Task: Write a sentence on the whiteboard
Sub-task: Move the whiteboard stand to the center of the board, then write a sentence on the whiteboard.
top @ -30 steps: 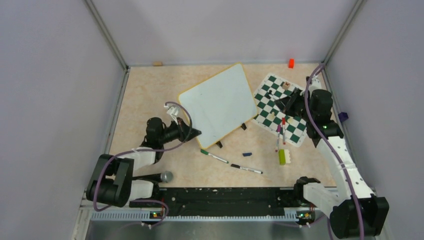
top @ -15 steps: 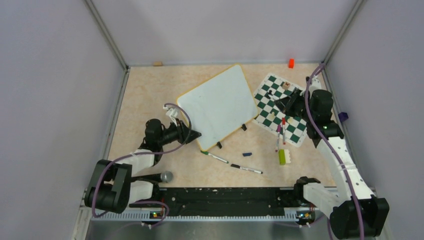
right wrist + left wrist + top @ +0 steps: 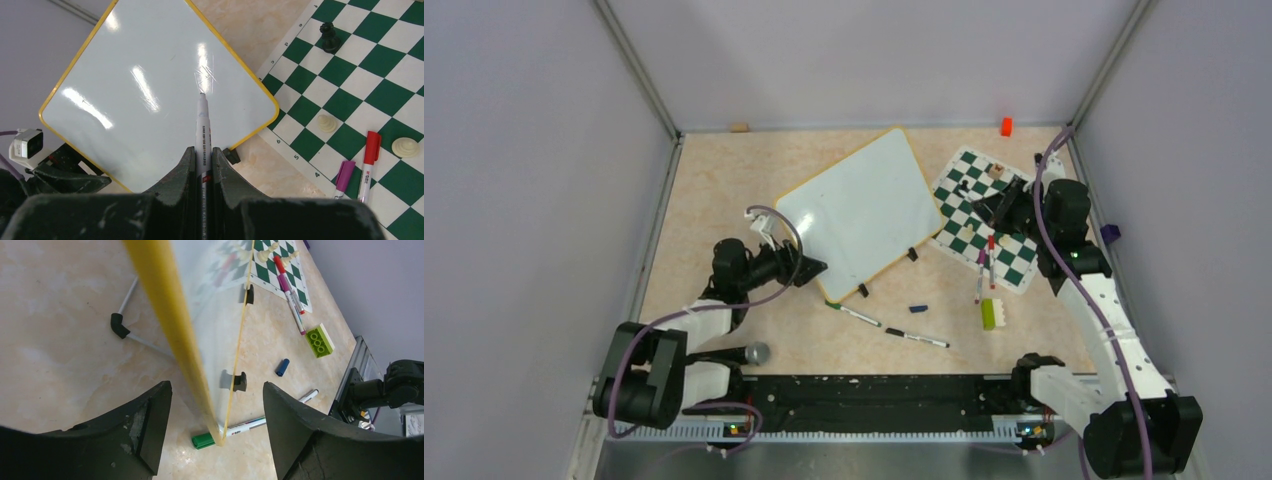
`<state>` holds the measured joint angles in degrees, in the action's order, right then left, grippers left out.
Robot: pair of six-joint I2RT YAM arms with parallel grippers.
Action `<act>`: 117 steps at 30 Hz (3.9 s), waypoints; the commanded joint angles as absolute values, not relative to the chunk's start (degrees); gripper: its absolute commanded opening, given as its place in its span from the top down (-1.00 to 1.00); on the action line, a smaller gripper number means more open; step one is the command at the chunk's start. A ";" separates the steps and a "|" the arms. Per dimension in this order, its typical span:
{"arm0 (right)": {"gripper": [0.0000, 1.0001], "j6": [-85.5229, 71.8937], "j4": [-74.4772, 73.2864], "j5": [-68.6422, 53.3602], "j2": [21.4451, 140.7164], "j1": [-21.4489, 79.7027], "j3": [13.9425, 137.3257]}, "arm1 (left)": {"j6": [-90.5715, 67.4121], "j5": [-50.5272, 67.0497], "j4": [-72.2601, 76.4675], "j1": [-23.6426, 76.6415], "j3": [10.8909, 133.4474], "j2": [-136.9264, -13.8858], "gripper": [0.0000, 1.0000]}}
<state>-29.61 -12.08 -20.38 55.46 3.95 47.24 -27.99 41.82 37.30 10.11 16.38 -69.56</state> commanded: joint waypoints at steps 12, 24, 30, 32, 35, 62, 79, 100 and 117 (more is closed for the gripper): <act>1.00 -29.97 -10.22 -22.89 54.13 3.75 48.47 | -31.25 50.62 52.01 8.50 22.23 -82.73 -0.02; 1.00 -29.81 -10.20 -23.77 54.42 3.83 49.04 | -34.12 57.18 58.17 8.61 26.63 -93.01 1.00; 1.00 -29.76 -10.27 -23.98 54.40 3.79 49.37 | -29.30 59.14 50.53 11.42 30.76 -95.15 1.00; 1.00 -29.53 -10.42 -24.08 54.25 3.79 49.71 | -27.58 59.89 47.56 13.11 32.78 -96.43 1.00; 1.00 -29.28 -11.07 -24.08 53.89 3.78 50.18 | -23.89 61.08 40.63 14.75 36.37 -97.83 1.00; 1.00 -28.51 -17.58 -22.31 48.18 3.85 50.38 | -28.99 53.44 48.20 13.54 27.34 -86.65 -0.61; 1.00 -26.30 -23.05 -20.16 37.62 3.78 47.55 | -31.75 42.18 55.46 13.65 16.51 -75.76 -0.75; 1.00 -28.07 -13.45 -23.85 38.90 3.87 45.00 | -27.09 42.64 52.61 13.97 14.53 -66.91 -0.84; 1.00 -26.71 -16.24 -24.24 37.21 3.81 46.57 | -21.31 41.10 44.54 13.97 19.38 -67.62 -0.91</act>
<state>-27.88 -15.14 -23.73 38.09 3.97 44.21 -23.79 40.45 41.58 13.91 19.38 -66.72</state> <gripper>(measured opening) 0.090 0.957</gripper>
